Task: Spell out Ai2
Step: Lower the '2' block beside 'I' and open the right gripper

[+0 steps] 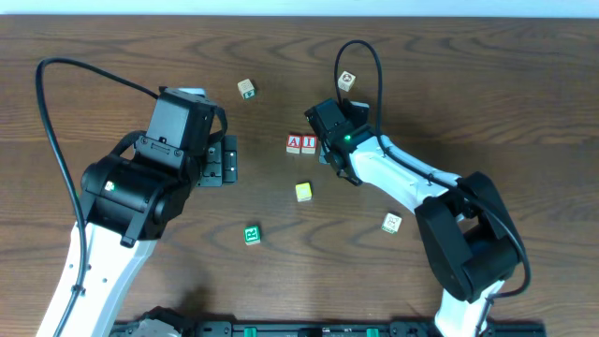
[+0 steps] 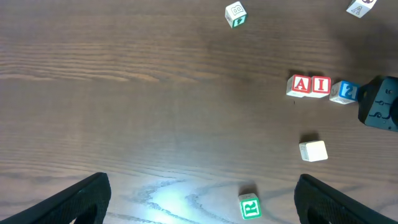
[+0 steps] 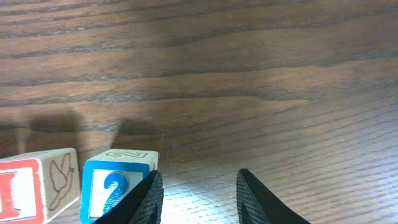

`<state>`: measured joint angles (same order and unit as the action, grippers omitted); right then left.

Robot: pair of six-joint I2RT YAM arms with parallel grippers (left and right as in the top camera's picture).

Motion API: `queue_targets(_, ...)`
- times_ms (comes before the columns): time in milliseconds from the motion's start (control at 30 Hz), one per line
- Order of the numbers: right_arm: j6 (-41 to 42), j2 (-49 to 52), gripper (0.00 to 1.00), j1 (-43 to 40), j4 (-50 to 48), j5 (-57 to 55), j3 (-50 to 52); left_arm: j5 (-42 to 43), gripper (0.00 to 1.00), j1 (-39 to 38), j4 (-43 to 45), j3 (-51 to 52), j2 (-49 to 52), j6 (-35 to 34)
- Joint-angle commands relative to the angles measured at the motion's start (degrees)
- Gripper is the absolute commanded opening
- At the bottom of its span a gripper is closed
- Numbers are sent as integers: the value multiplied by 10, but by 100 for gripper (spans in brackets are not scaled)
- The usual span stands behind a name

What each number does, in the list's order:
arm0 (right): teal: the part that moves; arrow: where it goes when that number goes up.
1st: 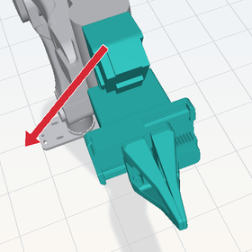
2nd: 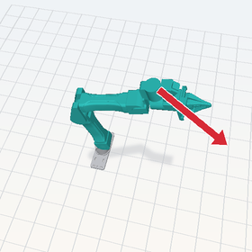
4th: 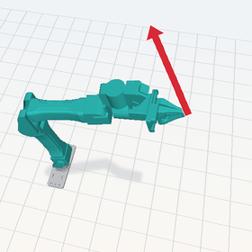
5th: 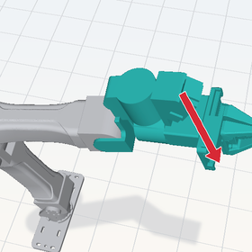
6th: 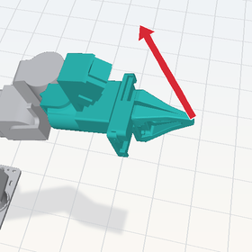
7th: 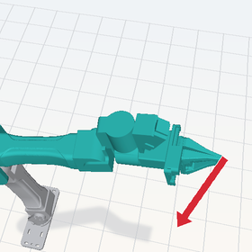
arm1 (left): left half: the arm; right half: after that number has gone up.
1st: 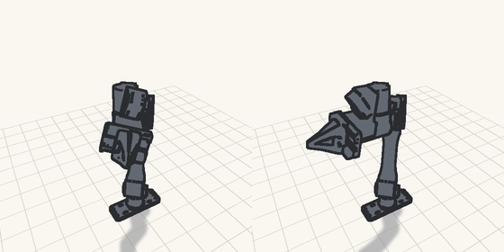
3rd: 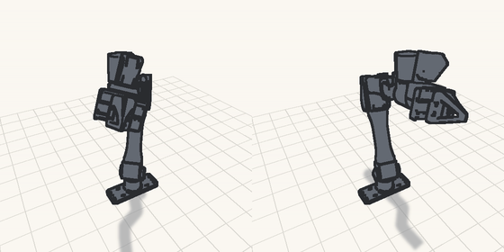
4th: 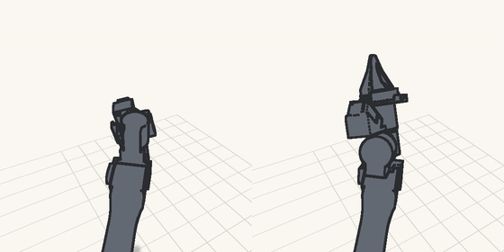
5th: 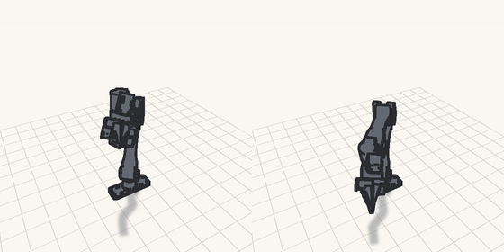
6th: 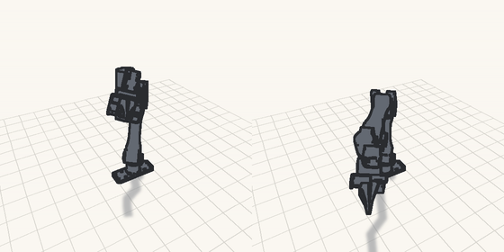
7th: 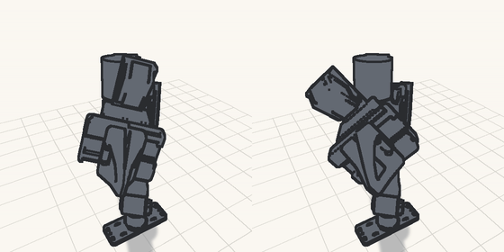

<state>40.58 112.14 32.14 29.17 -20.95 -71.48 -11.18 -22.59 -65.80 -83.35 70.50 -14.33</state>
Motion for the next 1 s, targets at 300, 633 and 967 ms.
queue_targets(300, 5, 12, 38, -10, -17, -11, 4, -9, 95, 1, -2, -4, -1, 0)
queue_targets(633, 5, 12, 38, -10, -27, 6, 4, -9, 95, 1, -2, -4, -1, 0)
queue_targets(967, 12, 12, 38, -10, -29, 19, 4, -9, 95, 1, -2, -4, -1, 0)
